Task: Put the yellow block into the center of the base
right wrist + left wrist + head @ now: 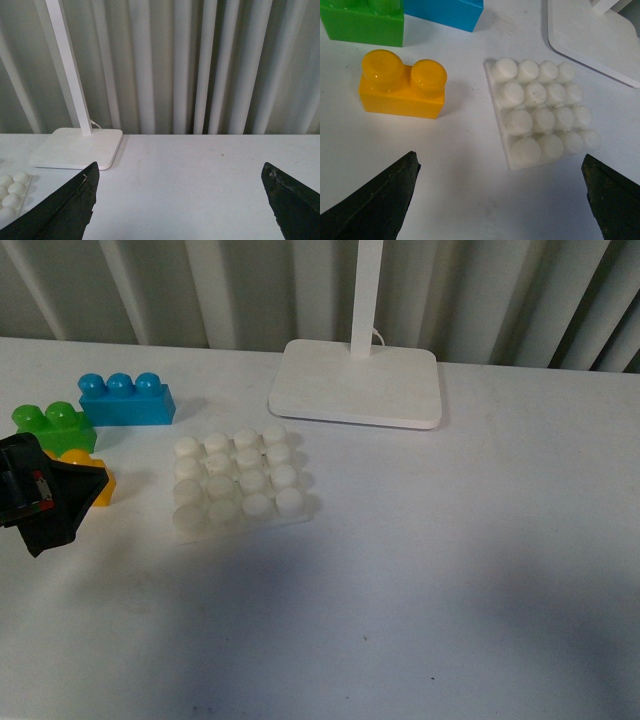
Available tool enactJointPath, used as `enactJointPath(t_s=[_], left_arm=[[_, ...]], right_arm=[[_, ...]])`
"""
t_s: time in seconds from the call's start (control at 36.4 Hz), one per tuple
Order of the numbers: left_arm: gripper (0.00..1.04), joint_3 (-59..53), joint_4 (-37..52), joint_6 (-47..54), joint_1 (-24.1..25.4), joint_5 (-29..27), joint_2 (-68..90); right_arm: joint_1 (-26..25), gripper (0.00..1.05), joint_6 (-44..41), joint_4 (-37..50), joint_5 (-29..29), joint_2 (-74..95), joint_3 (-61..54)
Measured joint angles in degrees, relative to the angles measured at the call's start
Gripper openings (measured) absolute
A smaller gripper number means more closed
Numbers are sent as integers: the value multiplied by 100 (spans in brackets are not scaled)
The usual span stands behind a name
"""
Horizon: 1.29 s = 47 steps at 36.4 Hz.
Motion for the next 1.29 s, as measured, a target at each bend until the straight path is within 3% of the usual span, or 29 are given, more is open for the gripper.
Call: enactJointPath(t_s=[0.47,0.5,1.29], left_arm=[[98,925,-632,1016,164,-474,671],[98,1445,-868,1443,236,-807,1158],[98,2234,-1272,1764,409,-1016,1683]], right_arm=[[0,95,0,0,0,0,0],[0,95,0,0,0,0,0],[0,95,0,0,0,0,0]])
